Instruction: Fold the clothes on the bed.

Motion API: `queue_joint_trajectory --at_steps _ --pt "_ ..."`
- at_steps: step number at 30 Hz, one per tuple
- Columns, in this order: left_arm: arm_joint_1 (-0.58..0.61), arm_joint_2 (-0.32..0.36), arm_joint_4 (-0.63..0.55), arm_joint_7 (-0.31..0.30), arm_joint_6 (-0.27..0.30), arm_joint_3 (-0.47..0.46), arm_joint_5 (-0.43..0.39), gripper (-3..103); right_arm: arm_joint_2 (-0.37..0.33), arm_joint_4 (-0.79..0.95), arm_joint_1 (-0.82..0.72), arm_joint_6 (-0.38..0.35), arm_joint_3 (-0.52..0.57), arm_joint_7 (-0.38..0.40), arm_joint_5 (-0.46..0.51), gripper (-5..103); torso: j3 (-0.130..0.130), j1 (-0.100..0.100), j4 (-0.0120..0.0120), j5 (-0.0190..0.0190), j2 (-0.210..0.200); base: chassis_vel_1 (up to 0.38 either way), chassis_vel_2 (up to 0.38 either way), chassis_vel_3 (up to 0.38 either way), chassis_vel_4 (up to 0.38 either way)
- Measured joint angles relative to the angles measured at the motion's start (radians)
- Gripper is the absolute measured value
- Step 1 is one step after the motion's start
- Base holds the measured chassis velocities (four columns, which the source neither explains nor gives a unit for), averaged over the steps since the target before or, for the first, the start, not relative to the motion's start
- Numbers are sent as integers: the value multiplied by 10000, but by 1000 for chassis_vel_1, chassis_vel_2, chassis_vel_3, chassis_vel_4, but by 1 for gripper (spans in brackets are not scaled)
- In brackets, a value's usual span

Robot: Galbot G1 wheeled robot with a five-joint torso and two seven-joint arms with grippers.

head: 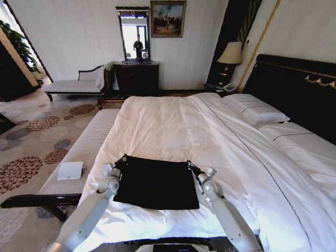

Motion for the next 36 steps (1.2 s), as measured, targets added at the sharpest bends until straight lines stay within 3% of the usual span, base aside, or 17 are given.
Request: queue_joint_trajectory --at_steps 6,9,14,25,36 --pt "70 424 -1324 -398 29 -232 -591 0 -1009 1825 -225 52 341 378 16 1 0 1 0 -3 0 0 0 0 0" --pt "25 866 -2632 -727 29 -290 -949 0 -1809 2848 -278 78 638 564 85 1 -1 0 -1 -2 0 0 0 0 0" --pt "-222 1258 -3882 -1146 2 -439 -1496 0 -2299 3697 -329 62 1026 830 281 1 0 0 -1 -1 0 0 0 0 0" --pt "-184 1747 -4945 -1549 -8 -658 -1743 0 -2948 5251 -584 -182 1698 1197 695 1 0 0 -2 -2 0 0 0 0 0" --pt "1689 1992 -6253 -1691 34 -1802 -1526 0 -2923 6522 -1975 -682 2458 1531 941 1 -1 0 -3 -1 1 0 0 0 0"
